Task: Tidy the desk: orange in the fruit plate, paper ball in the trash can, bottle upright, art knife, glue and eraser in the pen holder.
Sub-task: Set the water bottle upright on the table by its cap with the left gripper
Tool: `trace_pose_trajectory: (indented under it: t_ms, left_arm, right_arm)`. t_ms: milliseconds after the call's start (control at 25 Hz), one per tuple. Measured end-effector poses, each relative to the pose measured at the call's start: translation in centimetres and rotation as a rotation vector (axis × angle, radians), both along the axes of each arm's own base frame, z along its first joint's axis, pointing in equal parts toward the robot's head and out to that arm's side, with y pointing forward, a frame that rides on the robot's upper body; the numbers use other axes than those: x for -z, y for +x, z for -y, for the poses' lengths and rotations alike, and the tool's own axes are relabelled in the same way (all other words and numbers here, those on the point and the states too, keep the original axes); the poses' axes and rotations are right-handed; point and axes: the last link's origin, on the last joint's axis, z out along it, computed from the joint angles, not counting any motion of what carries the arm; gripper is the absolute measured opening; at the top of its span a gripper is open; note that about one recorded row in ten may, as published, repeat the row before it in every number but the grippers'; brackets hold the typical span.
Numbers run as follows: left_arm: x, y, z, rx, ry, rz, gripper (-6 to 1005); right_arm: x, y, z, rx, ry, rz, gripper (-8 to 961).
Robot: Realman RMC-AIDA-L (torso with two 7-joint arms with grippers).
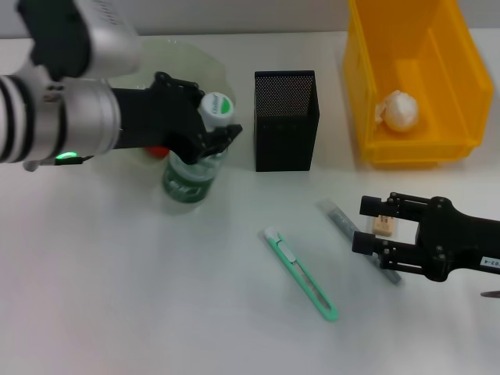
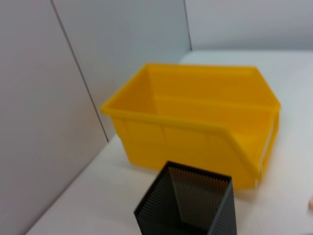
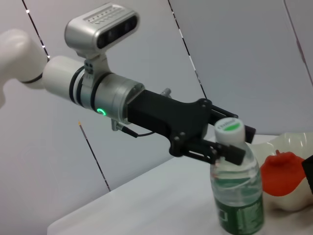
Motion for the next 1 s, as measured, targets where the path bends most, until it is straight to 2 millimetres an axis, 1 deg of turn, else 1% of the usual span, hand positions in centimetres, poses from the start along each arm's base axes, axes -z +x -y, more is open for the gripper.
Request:
trace_pose_trajectory:
  t_ms: [40, 80, 200, 240, 480, 600, 720, 800, 1000]
  left_arm:
    - [-0.6, -0.4, 0.1, -0.007, 0.01, 0.047, 460]
    - [-0.6, -0.4, 0.1, -0.007, 0.01, 0.047, 460]
    - [-1.3, -1.4, 0.4, -0.021, 0.026, 0.103, 461]
    - [-1.5, -2.2, 0.6, -0.035, 0.033, 0.125, 461]
    - [-1.7, -3.2, 1.0, -0.06, 0.038, 0.14, 463]
    - [-2.3, -4.1, 1.3, -0.091, 0.053, 0.159, 464]
    - [-2.4, -4.2, 1.3, -0.095, 0.056, 0.163, 465]
    - [-3.0, -4.9, 1.4, -0.124, 0.077, 0.188, 466]
    - [-3.9, -6.0, 1.6, -0.159, 0.101, 0.218, 467]
  right_arm:
    - [0.0, -0.1, 0.0, -0.002, 0.0, 0.0, 676]
    - [0.0, -0.1, 0.0, -0.002, 0.0, 0.0, 677]
    - [0.0, -0.1, -0.1, -0.004, 0.0, 0.0, 677]
    - [0.0, -0.1, -0.2, -0.005, 0.0, 0.0, 677]
    - [0.1, -0.3, -0.4, -0.012, -0.001, 0.001, 677]
    - [0.2, -0.4, -0.4, -0.012, -0.007, -0.003, 677]
    - [0.4, -0.6, -0.5, -0.013, -0.014, -0.007, 678]
    - [0.5, -0.5, -0.5, -0.012, -0.012, -0.004, 678]
    - [0.7, -0.4, -0.4, -0.014, -0.006, -0.005, 678]
